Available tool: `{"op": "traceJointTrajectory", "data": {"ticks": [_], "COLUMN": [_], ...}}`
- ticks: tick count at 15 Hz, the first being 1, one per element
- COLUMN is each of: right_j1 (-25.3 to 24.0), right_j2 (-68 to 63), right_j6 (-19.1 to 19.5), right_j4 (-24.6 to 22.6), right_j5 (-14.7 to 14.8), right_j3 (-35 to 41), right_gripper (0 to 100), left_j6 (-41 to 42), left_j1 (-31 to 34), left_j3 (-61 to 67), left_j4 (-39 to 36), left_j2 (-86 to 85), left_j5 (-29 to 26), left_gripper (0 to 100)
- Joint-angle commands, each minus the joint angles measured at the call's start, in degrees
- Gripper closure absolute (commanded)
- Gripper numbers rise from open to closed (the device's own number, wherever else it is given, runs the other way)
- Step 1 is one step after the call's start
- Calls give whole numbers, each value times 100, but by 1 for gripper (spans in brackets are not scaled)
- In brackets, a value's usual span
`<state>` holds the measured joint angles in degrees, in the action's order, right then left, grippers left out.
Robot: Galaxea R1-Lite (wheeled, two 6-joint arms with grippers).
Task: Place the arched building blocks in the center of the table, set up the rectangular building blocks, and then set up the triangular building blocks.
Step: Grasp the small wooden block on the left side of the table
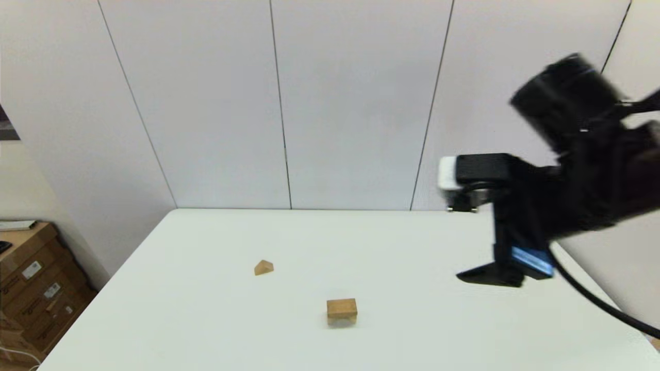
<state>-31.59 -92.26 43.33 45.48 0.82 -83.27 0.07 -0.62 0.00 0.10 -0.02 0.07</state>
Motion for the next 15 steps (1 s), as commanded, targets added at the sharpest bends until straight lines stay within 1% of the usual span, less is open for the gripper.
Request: {"op": "traceJointTrajectory", "data": {"ticks": [1,3,5,6,7,8,11,13,15], "right_j1": [1559,1814,2139,2385,2508,2658,3018,3211,3378], "right_j2": [3618,4515,5236,5649,6018,6334,7292,7591,7749], "right_j6": [-158,-342,-377,-395,-421,-448,-474,-483,-571], "right_j4": [13,13,4,4,-4,-13,-4,-4,-13], "right_j5": [77,85,103,182,358,454,472,472,454], "right_j3": [2579,3133,3634,3924,4126,4320,4882,5049,5163], "right_gripper": [0,0,0,0,0,0,0,0,0], "left_j6": [1,1,1,1,1,1,1,1,1], "left_j1": [1,1,1,1,1,1,1,1,1], "left_j3": [0,0,0,0,0,0,0,0,0], "left_j4": [-1,8,-1,-1,8,-1,-1,-1,8], "left_j2": [2,2,2,2,2,2,2,2,2], "left_j5": [1,1,1,1,1,1,1,1,1], "left_gripper": [0,0,0,0,0,0,0,0,0]}}
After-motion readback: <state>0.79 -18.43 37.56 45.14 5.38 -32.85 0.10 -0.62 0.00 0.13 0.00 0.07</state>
